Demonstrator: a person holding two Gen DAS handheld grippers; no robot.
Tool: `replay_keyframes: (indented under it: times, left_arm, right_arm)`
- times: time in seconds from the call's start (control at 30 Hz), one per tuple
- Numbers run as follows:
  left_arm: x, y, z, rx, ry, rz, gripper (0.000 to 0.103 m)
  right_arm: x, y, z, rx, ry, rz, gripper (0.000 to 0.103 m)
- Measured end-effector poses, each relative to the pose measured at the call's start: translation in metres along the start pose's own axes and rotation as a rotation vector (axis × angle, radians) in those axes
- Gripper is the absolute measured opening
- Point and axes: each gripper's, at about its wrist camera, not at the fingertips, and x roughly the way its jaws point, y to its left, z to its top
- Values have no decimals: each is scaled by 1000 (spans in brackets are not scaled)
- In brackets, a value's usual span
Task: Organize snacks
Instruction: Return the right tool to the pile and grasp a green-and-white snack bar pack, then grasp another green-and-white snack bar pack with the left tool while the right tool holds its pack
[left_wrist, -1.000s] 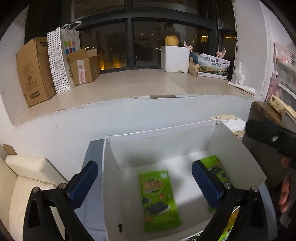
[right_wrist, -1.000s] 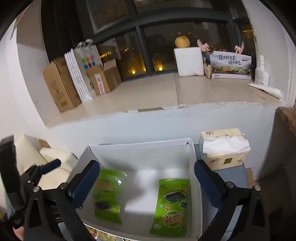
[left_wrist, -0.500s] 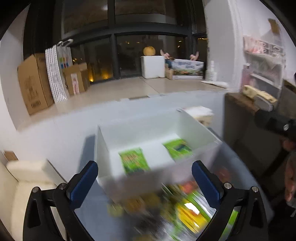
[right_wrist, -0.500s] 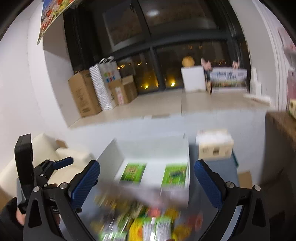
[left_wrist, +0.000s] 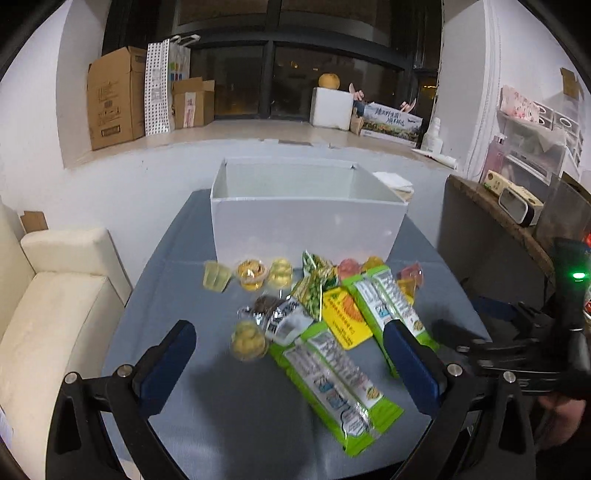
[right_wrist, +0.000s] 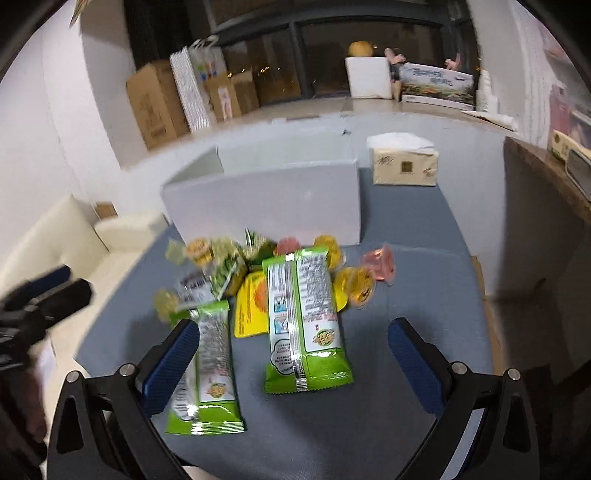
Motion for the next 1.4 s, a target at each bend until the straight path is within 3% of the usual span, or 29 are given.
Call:
replay_keyframes:
  times: [0.13, 0.3, 0.4, 0.47, 0.6, 0.73, 1.03, 1.17, 1.4]
  left_arm:
    - [0, 5, -8, -8, 22, 10, 103]
    - [-2, 13, -15, -18, 36, 27, 103]
    - [1, 19, -20, -33, 57, 30, 103]
    - [5, 22, -23, -44, 72, 30, 103]
    - [12, 21, -25, -58, 90, 21, 103]
    - [20, 11, -26, -45, 111, 6, 103]
    - [69, -30, -29, -52, 179, 14, 103]
    - [101, -45, -40, -57, 215, 88, 103]
    - [132, -48, -51, -37, 255, 194, 103]
  right_arm:
    - [39, 7, -1, -41, 68, -52, 103]
    - [86, 3, -1, -21, 148, -50, 103]
    - [100, -1, -6, -18, 179, -78, 91]
    - [97, 1, -7, -45, 156, -75, 74]
    - [92, -2, -7, -32, 167, -67, 69]
    - [68, -5, -4, -19, 136, -55, 69]
    - [-50, -18, -4, 52, -89, -38, 69]
    - [-86, -16, -16, 68, -153, -50, 69]
    - [-94, -16, -25, 86, -153, -29, 69]
